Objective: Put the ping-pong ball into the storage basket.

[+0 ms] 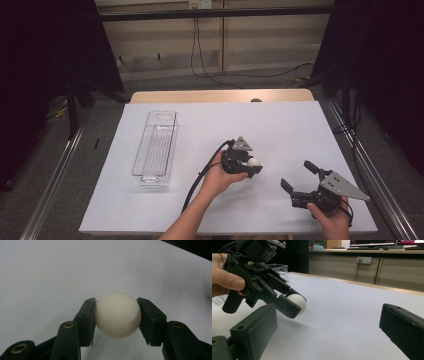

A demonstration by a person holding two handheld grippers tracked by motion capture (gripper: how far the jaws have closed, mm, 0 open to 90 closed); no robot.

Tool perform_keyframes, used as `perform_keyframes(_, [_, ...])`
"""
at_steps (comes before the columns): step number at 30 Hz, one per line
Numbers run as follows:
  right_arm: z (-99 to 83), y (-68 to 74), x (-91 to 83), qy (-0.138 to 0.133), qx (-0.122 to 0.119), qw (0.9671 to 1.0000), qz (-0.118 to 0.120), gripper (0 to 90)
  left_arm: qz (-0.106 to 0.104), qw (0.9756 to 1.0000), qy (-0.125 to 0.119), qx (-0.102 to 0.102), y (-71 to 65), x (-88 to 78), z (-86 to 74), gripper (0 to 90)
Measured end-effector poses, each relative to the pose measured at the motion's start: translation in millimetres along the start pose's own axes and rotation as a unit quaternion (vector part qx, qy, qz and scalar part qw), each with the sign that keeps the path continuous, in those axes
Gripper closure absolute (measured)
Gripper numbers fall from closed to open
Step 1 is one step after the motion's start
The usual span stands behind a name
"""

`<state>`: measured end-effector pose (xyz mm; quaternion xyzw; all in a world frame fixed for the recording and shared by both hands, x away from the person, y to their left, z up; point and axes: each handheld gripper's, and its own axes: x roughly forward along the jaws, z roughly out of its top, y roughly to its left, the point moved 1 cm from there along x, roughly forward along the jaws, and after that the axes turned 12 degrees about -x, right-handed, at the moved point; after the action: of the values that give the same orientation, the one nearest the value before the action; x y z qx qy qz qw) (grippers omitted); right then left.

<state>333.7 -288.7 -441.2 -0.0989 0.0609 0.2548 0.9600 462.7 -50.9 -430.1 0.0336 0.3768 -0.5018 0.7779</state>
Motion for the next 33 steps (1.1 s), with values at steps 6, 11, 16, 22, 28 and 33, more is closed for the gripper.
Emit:
perform_keyframes(6, [-0.1, -0.2, 0.1, 0.001, -0.001, 1.0, 0.0, 1.2, 0.003, 1.0, 0.003, 0.0, 3.7, -5.0, -2.9, 51.1])
perform_keyframes(11, [0.0, 0.1, -0.1, 0.001, -0.001, 1.0, 0.002, 1.2, 0.009, 0.9999, 0.0, -0.009, 6.2, -10.6, -5.3, 51.1])
perform_keyframes(16, [0.0, 0.2, 0.4, 0.001, -0.002, 1.0, 0.001, 1.3, 0.005, 0.9999, -0.001, -0.012, 9.7, -14.0, -7.4, 51.1])
perform_keyframes(22, [-0.1, 0.7, 0.7, 0.001, 0.0, 1.0, -0.001, 1.3, 0.012, 0.9998, -0.001, -0.015, 10.7, -17.9, -8.3, 51.1])
perform_keyframes(28, [-0.1, 0.7, 0.7, 0.0, 0.0, 1.0, 0.0, 1.3, 0.015, 0.9998, -0.003, -0.015, 12.4, -22.5, -9.0, 51.1])
perform_keyframes(33, [-0.1, 1.0, 0.9, 0.001, 0.0, 1.0, 0.0, 1.2, 0.013, 0.9998, -0.007, -0.016, 14.0, -24.0, -10.4, 51.1])
